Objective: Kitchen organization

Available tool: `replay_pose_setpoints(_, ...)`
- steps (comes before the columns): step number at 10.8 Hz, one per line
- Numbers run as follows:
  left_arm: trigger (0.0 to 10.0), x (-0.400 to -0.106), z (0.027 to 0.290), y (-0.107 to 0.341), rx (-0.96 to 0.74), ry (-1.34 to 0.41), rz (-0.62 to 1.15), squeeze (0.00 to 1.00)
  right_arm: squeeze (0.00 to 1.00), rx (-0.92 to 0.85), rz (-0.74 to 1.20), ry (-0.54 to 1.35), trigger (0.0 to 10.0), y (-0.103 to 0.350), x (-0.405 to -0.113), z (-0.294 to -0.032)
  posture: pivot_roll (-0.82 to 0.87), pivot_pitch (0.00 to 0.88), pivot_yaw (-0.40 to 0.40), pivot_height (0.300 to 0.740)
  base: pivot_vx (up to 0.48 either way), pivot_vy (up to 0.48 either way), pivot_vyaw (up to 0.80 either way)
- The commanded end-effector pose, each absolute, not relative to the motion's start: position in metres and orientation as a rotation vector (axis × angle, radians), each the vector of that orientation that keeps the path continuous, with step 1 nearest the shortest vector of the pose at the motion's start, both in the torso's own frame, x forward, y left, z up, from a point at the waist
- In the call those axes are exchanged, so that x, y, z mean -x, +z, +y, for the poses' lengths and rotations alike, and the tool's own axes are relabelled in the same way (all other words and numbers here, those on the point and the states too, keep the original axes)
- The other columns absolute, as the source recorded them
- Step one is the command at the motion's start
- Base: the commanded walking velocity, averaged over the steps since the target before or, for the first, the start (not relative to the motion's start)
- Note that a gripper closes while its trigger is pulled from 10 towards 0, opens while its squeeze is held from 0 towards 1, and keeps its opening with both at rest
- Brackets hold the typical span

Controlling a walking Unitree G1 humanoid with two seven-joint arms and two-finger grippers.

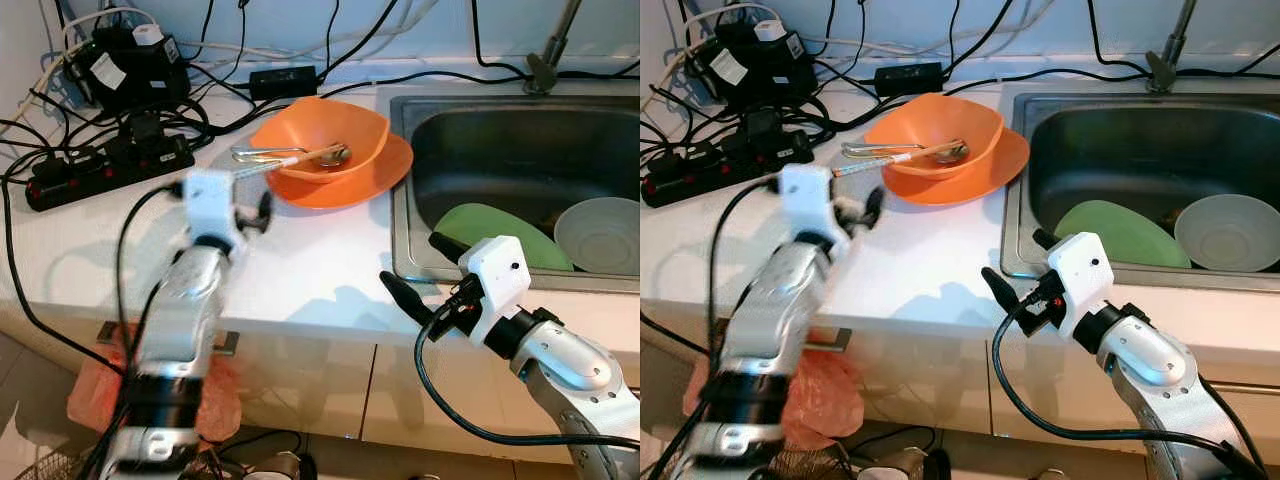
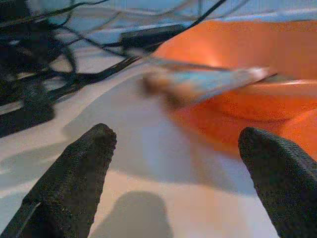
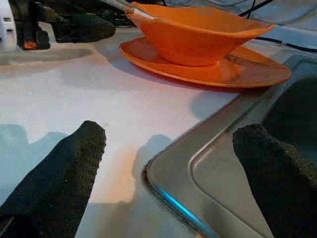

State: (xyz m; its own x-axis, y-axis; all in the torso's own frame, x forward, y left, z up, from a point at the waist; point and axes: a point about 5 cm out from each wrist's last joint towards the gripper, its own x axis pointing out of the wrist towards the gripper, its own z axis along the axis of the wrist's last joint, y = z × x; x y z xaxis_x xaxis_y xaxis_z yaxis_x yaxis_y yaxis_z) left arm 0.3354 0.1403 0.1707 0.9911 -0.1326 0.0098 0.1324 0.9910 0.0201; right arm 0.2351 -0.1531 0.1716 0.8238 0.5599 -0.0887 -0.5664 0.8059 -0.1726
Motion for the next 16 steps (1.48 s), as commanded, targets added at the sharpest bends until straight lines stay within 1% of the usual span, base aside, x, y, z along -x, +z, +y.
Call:
replay_pose_setpoints(1, 10.0, -0.338, 0.134, 0.169, -0.014, -0.159, 0.005, 0.0, 0.0, 0.207, 0.013, 0.592, 10.0, 0.177, -0.233, -0.153, 0.02, 0.086, 0.145, 0.74, 0.0, 0.0, 0.0)
replay_pose_setpoints(4, 10.0, -0.342, 0.124, 0.173, -0.022, -0.206, 0.003, 0.0, 0.0, 0.206, 0.014, 0.587, 10.0, 0.176, -0.232, -0.153, 0.01, 0.087, 0.153, 0.74, 0.0, 0.0, 0.0)
replay_pose_setpoints(9, 10.0, -0.362, 0.127, 0.179, -0.105, -0.247, 0.054, 0.0, 0.0, 0.201, 0.012, 0.57, 10.0, 0.175, -0.23, -0.152, 0.01, 0.084, 0.175, 0.74, 0.0, 0.0, 0.0)
replay_pose_setpoints(14, 10.0, -0.375, 0.121, 0.172, -0.102, -0.307, 0.131, 0.0, 0.0, 0.197, 0.011, 0.56, 10.0, 0.175, -0.228, -0.152, 0.0, 0.089, 0.182, 0.74, 0.0, 0.0, 0.0)
replay_pose_setpoints(16, 10.0, -0.383, 0.123, 0.174, -0.057, -0.304, 0.154, 0.0, 0.0, 0.194, 0.015, 0.556, 10.0, 0.174, -0.226, -0.152, -0.01, 0.096, 0.19, 0.74, 0.0, 0.0, 0.0)
